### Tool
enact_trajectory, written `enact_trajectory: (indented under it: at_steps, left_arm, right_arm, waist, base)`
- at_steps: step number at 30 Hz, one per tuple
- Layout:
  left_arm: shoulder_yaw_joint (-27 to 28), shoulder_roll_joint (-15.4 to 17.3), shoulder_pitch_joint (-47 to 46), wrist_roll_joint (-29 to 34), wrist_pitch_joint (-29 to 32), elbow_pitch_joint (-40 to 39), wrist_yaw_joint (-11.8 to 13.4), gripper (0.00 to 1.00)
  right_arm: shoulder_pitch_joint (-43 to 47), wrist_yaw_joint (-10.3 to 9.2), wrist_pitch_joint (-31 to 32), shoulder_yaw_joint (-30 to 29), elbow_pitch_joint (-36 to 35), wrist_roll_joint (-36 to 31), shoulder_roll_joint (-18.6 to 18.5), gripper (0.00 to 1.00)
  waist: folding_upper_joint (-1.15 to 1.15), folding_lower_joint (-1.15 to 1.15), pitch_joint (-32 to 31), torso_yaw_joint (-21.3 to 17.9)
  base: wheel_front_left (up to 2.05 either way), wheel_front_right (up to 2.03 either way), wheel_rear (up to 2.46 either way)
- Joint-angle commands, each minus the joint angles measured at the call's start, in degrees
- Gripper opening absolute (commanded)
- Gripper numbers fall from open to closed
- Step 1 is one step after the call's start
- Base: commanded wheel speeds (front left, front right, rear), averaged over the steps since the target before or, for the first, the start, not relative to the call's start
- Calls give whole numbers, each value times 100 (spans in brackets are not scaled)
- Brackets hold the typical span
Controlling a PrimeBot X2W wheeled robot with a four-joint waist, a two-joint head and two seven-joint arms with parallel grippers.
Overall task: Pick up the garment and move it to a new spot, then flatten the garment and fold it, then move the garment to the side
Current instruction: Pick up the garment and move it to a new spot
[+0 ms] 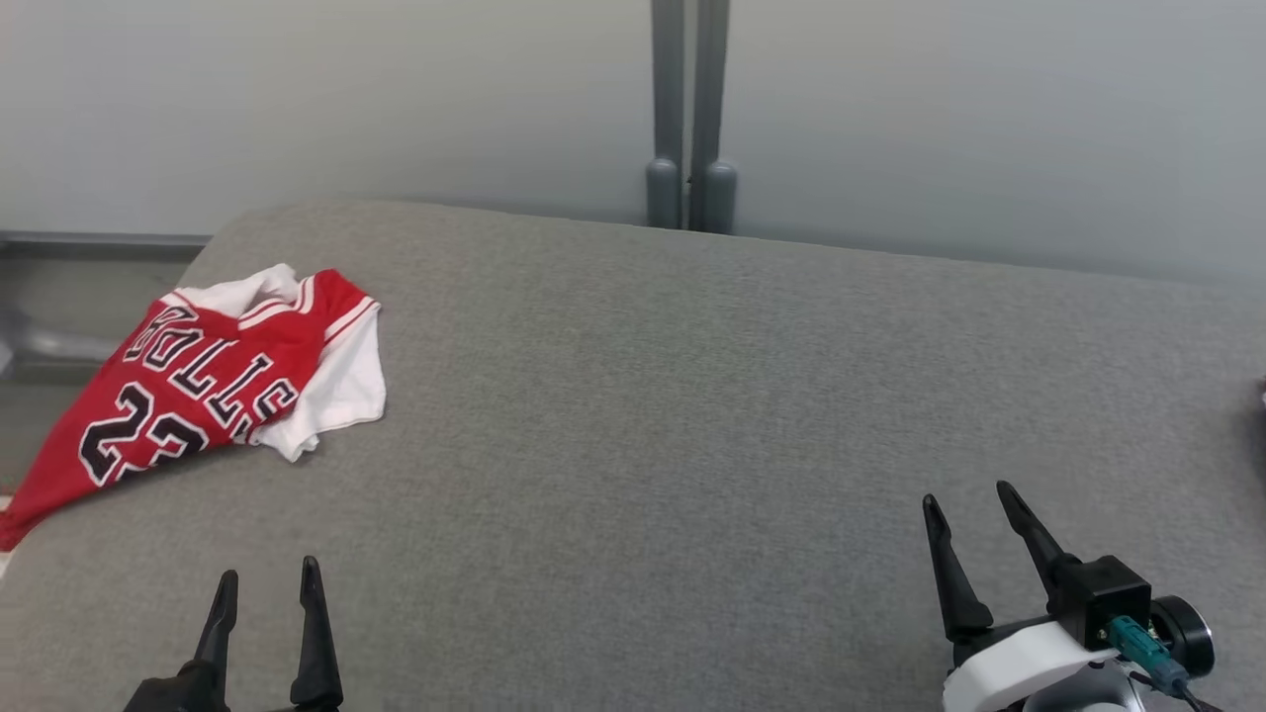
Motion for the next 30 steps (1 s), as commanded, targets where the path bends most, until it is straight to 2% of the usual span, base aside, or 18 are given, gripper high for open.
enact_trajectory:
  at_steps: [1,6,11,15,20,24,30]
  left_arm:
    - [31,16,71,-32,0,-17,-33,100]
    - [45,15,44,-127,0,-85,-48,100]
    - [-257,14,-564,-91,0,127,-201,100]
    - [-482,141,-1670,-297,139,776,-285,100]
    - [-641,395,-3186,-429,821,1684,-310,100]
    - [-582,666,-4275,-671,1270,2415,-328,100]
    - [-271,1091,-5395,-1161,1767,3684,-330,100]
  right_arm:
    - [-83,-4,-15,41,9,70,-5,100]
    - [-153,-4,-15,133,16,107,-90,100]
    - [-325,-4,-15,192,-6,115,-301,100]
    - [-780,-4,-15,259,-131,87,-589,100]
    - [-1469,-4,-15,380,-254,74,-944,100]
    - [-1911,-4,-15,435,-351,71,-1117,100]
    - [-2301,-4,-15,549,-443,165,-1199,100]
  waist:
    - [0,0,103,760]
    - [0,0,224,912]
    - [0,0,746,805]
    - [0,0,1553,545]
    - [0,0,2645,145]
    - [0,0,3393,-144]
    - [0,0,4005,-540]
  base:
    - [0,0,0]
    - [0,0,0]
    - [0,0,0]
    - [0,0,0]
    - [0,0,0]
    - [0,0,0]
    - [0,0,0]
